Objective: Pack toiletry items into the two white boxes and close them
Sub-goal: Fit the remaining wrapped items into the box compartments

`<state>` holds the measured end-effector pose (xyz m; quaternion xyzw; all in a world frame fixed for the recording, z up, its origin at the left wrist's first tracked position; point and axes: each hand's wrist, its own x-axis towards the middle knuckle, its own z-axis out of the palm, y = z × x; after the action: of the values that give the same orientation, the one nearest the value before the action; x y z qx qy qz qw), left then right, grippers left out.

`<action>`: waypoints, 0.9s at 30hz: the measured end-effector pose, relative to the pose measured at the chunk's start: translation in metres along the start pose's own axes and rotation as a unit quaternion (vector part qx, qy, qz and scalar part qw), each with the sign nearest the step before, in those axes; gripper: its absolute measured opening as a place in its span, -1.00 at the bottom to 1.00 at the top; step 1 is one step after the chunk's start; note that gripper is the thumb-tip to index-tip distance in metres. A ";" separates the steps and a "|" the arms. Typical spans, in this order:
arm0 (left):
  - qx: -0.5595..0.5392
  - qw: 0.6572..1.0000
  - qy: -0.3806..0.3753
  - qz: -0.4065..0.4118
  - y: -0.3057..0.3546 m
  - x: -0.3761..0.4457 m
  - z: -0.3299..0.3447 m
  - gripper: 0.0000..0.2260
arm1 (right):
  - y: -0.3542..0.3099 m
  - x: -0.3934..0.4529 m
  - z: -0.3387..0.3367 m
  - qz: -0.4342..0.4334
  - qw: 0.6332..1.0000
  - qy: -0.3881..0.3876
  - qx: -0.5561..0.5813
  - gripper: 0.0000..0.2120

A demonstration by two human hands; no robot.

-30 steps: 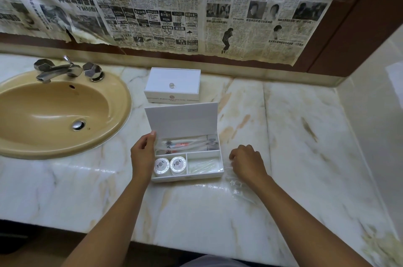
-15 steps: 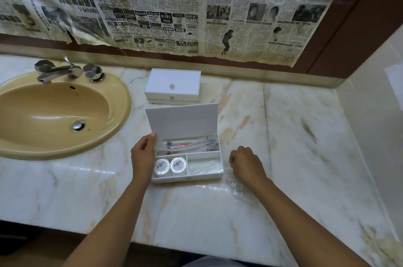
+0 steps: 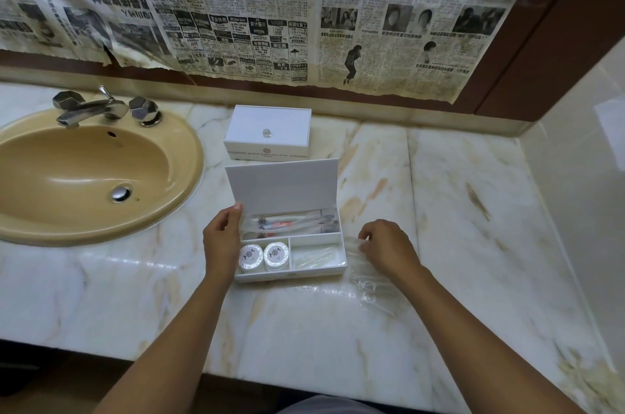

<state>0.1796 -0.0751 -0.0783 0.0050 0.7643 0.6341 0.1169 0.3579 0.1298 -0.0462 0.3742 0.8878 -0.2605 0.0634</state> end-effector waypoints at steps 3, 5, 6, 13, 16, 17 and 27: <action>0.004 1.000 0.003 -0.006 0.001 0.000 0.000 -0.76 | -0.004 -0.001 -0.007 0.006 1.000 0.008 0.012 -0.86; 0.003 1.000 0.002 -0.009 0.001 -0.001 0.000 -0.76 | -0.009 -0.003 -0.014 0.006 1.000 0.021 0.015 -0.87; 0.004 1.000 0.002 -0.008 0.001 -0.001 -0.001 -0.76 | -0.013 -0.005 -0.019 0.002 0.999 0.030 0.021 -0.89; 0.001 1.000 -0.003 -0.005 0.001 -0.001 -0.001 -0.75 | -0.065 -0.026 -0.026 -0.142 0.988 0.056 0.013 -0.91; -0.001 1.000 -0.003 -0.008 0.002 -0.002 -0.001 -0.74 | -0.082 -0.029 -0.010 -0.166 0.984 -0.002 -0.063 -0.86; -0.002 1.000 -0.003 -0.009 0.002 -0.002 -0.001 -0.74 | -0.086 -0.031 -0.007 -0.160 0.983 -0.035 -0.085 -0.84; -0.005 1.000 -0.002 -0.014 0.000 0.000 -0.001 -0.76 | -0.103 -0.025 -0.005 -0.096 0.964 -0.196 -0.153 -0.90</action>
<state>0.1793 -0.0764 -0.0785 -0.0053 0.7606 0.6365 0.1278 0.3039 0.0565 0.0086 0.2144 0.9192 -0.1943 0.2673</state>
